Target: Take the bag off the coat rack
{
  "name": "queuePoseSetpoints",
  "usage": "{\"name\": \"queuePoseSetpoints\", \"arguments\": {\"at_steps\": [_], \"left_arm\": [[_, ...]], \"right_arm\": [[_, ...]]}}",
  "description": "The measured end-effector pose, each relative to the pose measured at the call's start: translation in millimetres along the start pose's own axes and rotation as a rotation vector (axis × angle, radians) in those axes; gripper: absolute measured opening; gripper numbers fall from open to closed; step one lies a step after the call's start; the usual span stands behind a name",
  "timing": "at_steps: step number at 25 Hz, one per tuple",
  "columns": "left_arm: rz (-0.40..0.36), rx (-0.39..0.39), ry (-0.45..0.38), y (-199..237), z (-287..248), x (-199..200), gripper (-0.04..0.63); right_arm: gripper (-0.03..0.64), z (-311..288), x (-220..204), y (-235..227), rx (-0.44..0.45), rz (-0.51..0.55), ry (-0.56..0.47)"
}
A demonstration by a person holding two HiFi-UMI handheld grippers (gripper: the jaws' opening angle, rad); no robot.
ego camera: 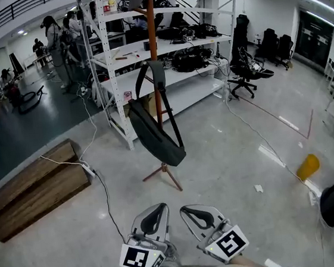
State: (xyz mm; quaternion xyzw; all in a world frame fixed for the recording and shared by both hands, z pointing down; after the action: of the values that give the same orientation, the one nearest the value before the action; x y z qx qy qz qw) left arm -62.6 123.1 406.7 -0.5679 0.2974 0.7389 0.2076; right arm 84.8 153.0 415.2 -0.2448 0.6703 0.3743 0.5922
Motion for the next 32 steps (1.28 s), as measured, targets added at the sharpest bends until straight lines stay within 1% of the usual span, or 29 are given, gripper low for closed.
{"name": "queuePoseSetpoints", "arguments": {"at_steps": [3,11,18,24,28,32], "left_arm": [[-0.002,-0.003,0.002,21.2,-24.5,0.9,0.018],[0.022,-0.039,0.020,84.5,-89.8,-0.6,0.018],[0.033,-0.041,0.023,145.4,-140.0,9.3,0.018],[0.027,-0.065,0.023,191.1,-182.1,16.2,0.018],[0.031,-0.079,0.026,213.2,-201.3,19.7,0.018],[0.040,-0.086,0.028,222.7,-213.8,21.1,0.018]], "right_arm": [[0.020,-20.0,-3.8,-21.9,-0.013,0.000,0.000],[0.020,-94.8,-14.7,-74.9,-0.029,-0.008,0.020],[0.020,-156.4,-15.5,-119.5,-0.051,-0.008,0.012],[0.020,-204.1,-15.9,-156.0,-0.083,0.008,0.001],[0.020,-227.3,-17.2,-171.5,-0.093,0.010,-0.002],[0.020,-240.7,-16.4,-181.1,-0.089,0.009,-0.006]]}}
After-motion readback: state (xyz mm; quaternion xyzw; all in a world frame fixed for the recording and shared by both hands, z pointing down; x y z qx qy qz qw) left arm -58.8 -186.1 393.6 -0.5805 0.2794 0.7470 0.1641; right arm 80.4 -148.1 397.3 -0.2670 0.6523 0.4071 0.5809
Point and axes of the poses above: the fingertips, and each gripper's own axes: z backward along the fingers, y to its left, x out of its top, the point moved 8 cm from there along z, backward along the fingers, and after that the axes turned 6 degrees about z, right-handed, at the moved point
